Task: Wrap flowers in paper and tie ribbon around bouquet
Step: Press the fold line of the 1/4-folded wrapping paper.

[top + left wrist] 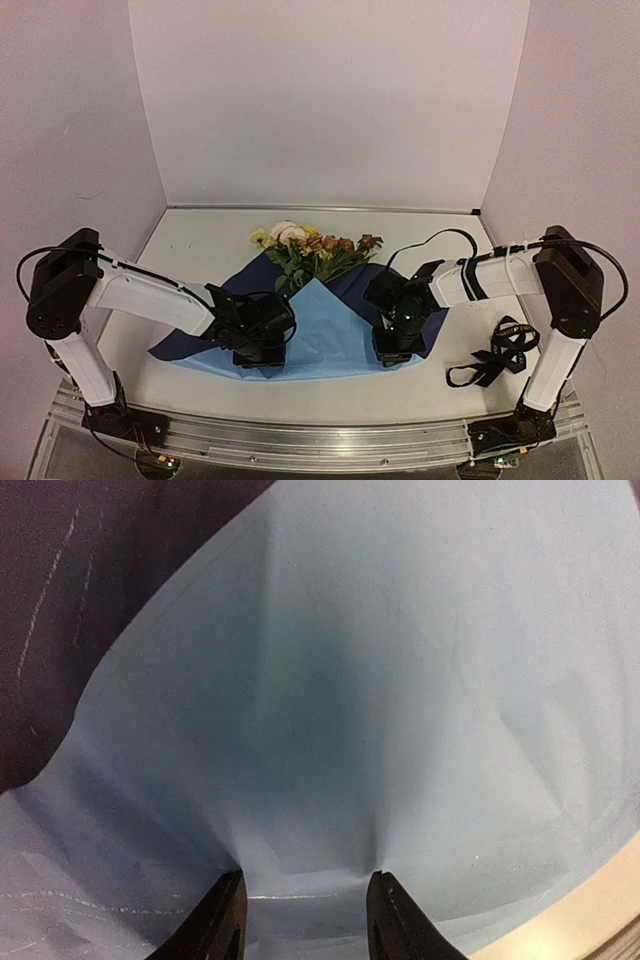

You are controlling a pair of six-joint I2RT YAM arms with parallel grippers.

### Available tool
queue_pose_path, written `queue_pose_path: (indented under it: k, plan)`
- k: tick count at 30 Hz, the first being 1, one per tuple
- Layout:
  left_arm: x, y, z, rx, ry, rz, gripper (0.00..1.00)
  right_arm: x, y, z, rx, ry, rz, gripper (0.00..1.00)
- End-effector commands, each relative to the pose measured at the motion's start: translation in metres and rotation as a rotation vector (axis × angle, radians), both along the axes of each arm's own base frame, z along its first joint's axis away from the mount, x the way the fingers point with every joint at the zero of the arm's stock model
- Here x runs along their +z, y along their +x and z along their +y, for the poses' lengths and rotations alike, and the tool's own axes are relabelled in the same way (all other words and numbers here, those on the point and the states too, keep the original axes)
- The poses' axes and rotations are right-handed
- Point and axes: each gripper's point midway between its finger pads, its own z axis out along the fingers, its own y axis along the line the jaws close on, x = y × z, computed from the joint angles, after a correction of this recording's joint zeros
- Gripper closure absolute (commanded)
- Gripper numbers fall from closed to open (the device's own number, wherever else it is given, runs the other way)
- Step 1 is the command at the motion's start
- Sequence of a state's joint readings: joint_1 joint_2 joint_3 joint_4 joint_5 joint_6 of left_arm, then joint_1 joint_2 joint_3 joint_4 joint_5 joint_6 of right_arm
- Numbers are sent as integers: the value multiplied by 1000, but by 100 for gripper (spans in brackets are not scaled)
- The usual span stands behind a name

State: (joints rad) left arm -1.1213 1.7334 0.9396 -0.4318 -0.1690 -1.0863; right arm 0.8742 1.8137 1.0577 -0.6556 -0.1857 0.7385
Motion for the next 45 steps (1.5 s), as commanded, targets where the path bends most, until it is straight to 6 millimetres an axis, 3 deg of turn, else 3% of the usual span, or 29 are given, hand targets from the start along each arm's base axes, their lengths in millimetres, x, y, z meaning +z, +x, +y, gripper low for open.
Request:
queue_pose_path:
  k: [1, 9, 15, 21, 28, 34, 38, 45]
  plan:
    - [-15, -15, 29, 111, -1, 50, 59, -29, -11, -28, -19, -125, 27, 100]
    - [-29, -45, 106, 327, 94, 106, 61, -32, -13, -35, -28, -146, 28, 100]
    - [-27, -59, 157, 512, 198, 107, 58, -33, -13, -33, -33, -143, 31, 100]
    - [-32, -65, 197, 706, 215, 137, 56, -35, -13, -30, -37, -135, 40, 100]
    - [-35, -71, 213, 910, 110, 173, 55, -36, -13, -25, -43, -117, 46, 100]
    - [-18, -68, 219, 1007, 51, 147, 52, -36, -13, -23, -51, -103, 46, 100]
    - [15, -44, 217, 942, 33, 26, 51, -31, -11, -16, -56, -70, 47, 100]
    - [93, 16, 187, 620, 148, -219, 47, 3, -1, 5, -59, 28, 12, 100]
